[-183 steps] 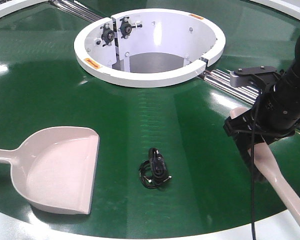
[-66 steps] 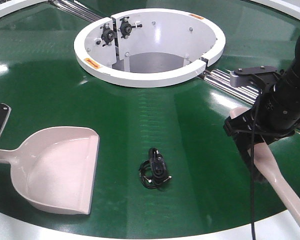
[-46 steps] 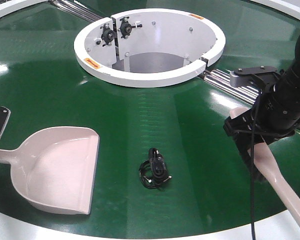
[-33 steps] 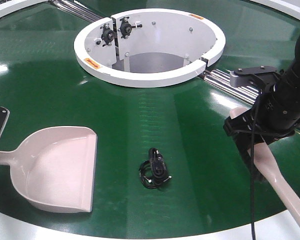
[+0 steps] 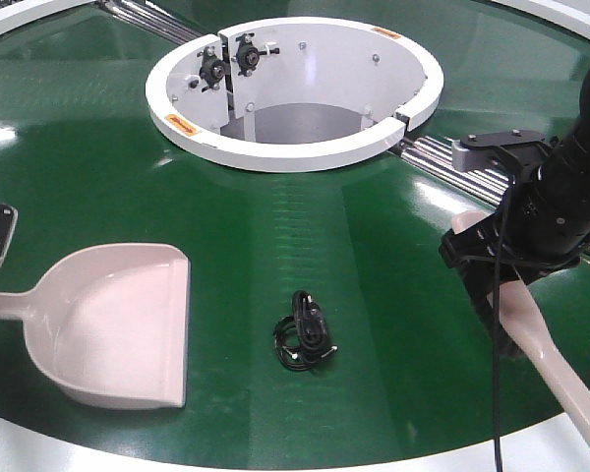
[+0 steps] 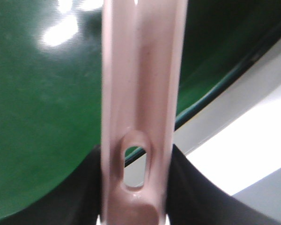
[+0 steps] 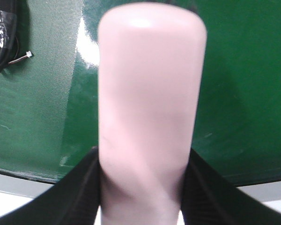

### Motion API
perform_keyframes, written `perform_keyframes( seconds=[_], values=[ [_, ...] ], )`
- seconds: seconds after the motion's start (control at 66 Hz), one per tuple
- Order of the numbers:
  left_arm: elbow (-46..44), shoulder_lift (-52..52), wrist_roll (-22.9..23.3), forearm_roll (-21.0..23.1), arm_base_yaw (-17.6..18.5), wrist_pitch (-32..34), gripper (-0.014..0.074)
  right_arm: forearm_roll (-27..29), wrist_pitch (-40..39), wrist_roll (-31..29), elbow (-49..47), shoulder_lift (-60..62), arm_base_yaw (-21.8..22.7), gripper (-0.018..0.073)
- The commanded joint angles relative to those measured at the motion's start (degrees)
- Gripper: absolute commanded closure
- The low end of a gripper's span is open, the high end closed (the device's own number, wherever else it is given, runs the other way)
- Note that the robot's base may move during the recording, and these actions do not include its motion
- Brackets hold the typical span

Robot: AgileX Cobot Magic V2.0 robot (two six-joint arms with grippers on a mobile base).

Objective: Clean and inspect green conveyor with broom and dustpan
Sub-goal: 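Slide the dustpan with the left gripper toward the black cable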

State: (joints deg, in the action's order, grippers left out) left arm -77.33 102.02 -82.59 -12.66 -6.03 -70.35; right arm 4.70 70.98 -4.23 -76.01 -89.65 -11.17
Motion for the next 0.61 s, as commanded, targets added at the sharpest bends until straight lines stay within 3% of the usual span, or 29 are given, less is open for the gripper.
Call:
perform_keyframes(
  seconds=[0.0,0.591],
  values=[
    [-3.54,-3.02,1.4,0.56,1.46,-1.88,0.0604,0.14,2.91,-0.37,-1.35,2.38,0.0,0.0563],
    [-6.46,-2.58,2.9,0.55,12.03,-1.88,0.0604,0.14,2.91,-0.37,-1.35,2.38,0.0,0.0563]
  ],
)
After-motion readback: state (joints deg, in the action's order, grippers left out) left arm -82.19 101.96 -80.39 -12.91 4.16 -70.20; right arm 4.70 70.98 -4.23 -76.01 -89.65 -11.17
